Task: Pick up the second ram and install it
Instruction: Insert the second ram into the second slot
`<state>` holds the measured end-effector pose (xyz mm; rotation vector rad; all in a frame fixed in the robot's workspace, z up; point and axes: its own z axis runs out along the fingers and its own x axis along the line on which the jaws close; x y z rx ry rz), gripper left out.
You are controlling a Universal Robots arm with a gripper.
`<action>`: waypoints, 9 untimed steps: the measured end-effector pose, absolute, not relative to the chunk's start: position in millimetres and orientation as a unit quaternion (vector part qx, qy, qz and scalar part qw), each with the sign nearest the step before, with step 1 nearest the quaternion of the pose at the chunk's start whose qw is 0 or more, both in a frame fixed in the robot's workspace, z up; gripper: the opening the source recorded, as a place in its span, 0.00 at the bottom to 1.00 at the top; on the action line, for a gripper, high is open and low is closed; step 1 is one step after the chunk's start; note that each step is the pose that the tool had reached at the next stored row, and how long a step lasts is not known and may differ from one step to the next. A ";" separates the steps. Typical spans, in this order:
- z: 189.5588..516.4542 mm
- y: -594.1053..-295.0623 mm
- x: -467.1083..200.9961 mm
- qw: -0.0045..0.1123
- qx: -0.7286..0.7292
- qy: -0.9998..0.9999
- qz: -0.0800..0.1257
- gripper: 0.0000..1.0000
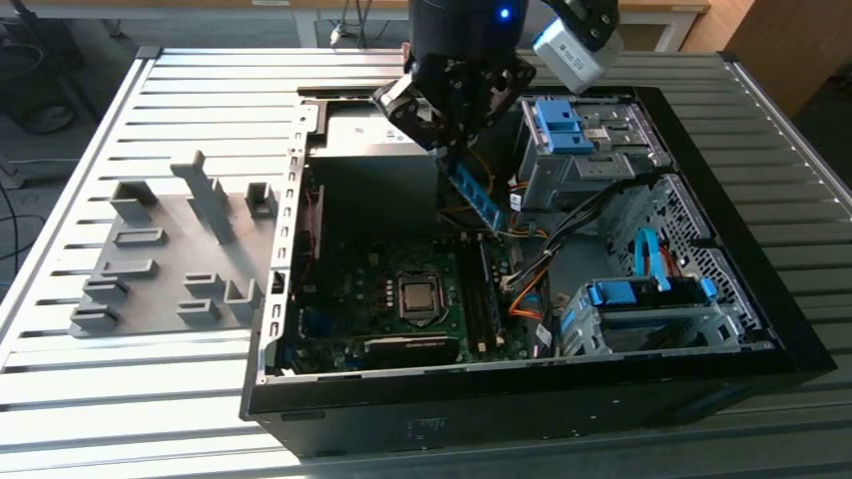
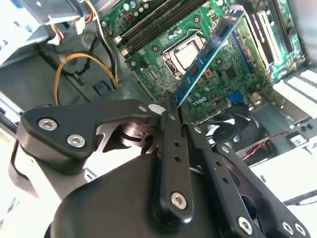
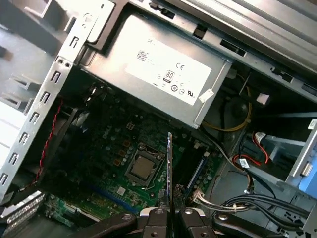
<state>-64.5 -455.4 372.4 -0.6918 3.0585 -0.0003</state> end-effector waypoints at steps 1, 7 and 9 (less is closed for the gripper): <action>372.2 -455.4 -64.5 0.003 -0.205 0.979 0.000 0.14; 371.7 -455.4 -64.5 0.003 -0.151 0.989 0.000 0.14; 371.4 -455.4 -64.5 0.003 -0.133 0.991 0.000 0.14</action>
